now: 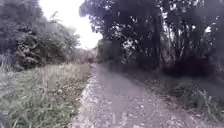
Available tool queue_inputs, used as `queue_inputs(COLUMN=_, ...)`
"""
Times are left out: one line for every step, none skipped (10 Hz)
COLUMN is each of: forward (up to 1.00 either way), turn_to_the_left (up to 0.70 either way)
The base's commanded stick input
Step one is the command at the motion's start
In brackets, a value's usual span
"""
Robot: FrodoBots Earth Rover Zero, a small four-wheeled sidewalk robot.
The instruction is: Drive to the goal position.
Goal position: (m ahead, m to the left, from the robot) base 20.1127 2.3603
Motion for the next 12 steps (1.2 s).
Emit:
queue_inputs(forward=0.85, turn_to_the_left=0.01)
queue_inputs(forward=0.85, turn_to_the_left=0.01)
queue_inputs(forward=0.85, turn_to_the_left=0.01)
queue_inputs(forward=0.85, turn_to_the_left=0.01)
queue_inputs(forward=0.85, turn_to_the_left=0.01)
queue_inputs(forward=0.85, turn_to_the_left=0.01)
queue_inputs(forward=0.85, turn_to_the_left=0.01)
queue_inputs(forward=0.85, turn_to_the_left=0.01)
queue_inputs(forward=0.85, turn_to_the_left=0.01)
queue_inputs(forward=0.85, turn_to_the_left=0.01)
queue_inputs(forward=0.85, turn_to_the_left=0.01)
queue_inputs(forward=0.85, turn_to_the_left=0.01)
